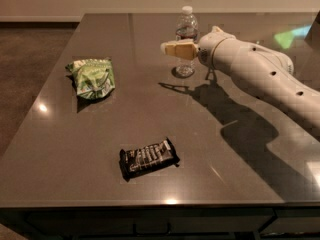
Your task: Place water bottle upright
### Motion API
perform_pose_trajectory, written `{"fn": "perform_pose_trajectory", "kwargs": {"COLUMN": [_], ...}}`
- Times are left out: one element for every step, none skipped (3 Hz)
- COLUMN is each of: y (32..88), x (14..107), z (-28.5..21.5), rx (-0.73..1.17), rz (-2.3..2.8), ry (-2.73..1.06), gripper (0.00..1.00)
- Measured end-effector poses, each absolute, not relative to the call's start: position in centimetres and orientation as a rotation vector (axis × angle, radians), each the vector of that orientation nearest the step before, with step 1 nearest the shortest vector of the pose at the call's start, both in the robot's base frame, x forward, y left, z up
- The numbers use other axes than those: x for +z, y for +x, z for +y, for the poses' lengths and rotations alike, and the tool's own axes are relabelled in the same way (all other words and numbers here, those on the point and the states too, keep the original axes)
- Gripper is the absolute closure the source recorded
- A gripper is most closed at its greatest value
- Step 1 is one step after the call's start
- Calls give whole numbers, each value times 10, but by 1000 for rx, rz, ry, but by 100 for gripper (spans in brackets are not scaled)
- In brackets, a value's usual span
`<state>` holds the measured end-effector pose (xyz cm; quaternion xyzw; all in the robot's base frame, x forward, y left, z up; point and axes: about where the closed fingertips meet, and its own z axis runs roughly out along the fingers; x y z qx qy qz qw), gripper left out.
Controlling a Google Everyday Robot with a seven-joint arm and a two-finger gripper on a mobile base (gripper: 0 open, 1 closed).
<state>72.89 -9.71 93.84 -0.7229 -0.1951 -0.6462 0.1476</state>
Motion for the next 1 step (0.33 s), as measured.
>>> {"fn": "perform_pose_trajectory", "kwargs": {"y": [729], "x": [938], "z": [-97], "rx": [-1859], "rz": [-561], "ry": [-2080], "gripper": [0]}}
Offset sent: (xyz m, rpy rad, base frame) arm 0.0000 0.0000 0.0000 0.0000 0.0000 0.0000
